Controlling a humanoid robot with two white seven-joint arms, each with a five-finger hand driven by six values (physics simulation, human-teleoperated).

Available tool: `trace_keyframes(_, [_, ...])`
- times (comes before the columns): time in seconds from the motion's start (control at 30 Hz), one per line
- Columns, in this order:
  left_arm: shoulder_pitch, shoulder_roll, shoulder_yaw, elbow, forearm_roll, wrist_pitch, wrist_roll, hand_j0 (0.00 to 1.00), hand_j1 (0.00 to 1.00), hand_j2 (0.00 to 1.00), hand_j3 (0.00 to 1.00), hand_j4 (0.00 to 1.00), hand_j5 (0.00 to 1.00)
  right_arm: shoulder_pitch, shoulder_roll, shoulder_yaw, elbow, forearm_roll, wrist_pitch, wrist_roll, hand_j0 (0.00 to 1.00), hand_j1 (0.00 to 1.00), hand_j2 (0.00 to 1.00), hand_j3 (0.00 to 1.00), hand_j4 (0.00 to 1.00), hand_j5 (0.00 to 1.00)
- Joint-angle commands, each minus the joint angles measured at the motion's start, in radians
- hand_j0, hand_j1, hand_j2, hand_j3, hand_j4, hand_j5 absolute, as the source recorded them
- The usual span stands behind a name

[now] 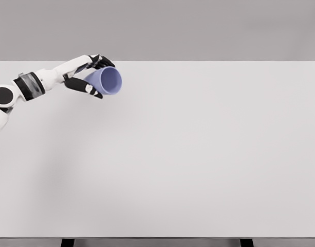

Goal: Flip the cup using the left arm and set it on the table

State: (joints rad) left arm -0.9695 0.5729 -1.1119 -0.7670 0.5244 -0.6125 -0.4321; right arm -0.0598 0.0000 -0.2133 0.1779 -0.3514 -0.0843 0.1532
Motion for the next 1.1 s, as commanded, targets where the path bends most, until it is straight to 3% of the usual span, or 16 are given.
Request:
trace_keyframes(0.0, [0.0,0.024,-0.031,-0.063,0.127,0.002,0.0,0.5,0.5,0.5,0.5,0.5,0.5,0.0,0.0,0.0,0.0,0.0,0.0,0.0,1.0,1.0,1.0,1.0,1.0,1.0])
trace_keyframes(0.07, [0.026,0.027,-0.031,-0.094,0.224,0.002,0.0,0.49,0.49,0.49,0.49,0.49,0.49,0.0,0.0,0.0,0.0,0.0,0.0,0.0,1.0,1.0,1.0,1.0,1.0,1.0])
trace_keyframes(0.17, [0.089,0.025,-0.029,-0.138,0.456,0.002,0.0,0.46,0.46,0.46,0.46,0.46,0.46,0.0,0.0,0.0,0.0,0.0,0.0,0.0,1.0,1.0,1.0,1.0,1.0,1.0])
trace_keyframes(0.27, [0.118,0.028,-0.022,-0.199,0.552,0.008,0.0,0.47,0.47,0.47,0.47,0.47,0.47,0.0,0.0,0.0,0.0,0.0,0.0,0.0,1.0,1.0,1.0,1.0,1.0,1.0])
trace_keyframes(0.37, [0.135,0.028,-0.019,-0.207,0.586,0.043,0.001,0.47,0.47,0.47,0.47,0.47,0.47,0.0,0.0,0.0,0.0,0.0,0.0,0.0,1.0,1.0,1.0,1.0,1.0,1.0])
trace_keyframes(0.47, [0.16,0.028,-0.017,-0.209,0.707,0.16,0.001,0.48,0.48,0.48,0.48,0.48,0.48,0.0,0.0,0.0,0.0,0.0,0.0,0.0,1.0,1.0,1.0,1.0,1.0,1.0])
trace_keyframes(1.07, [0.201,0.025,-0.013,-0.198,0.71,0.238,0.01,0.5,0.5,0.5,0.5,0.5,0.5,0.0,0.0,0.0,0.0,0.0,0.0,0.0,1.0,1.0,1.0,1.0,1.0,1.0])
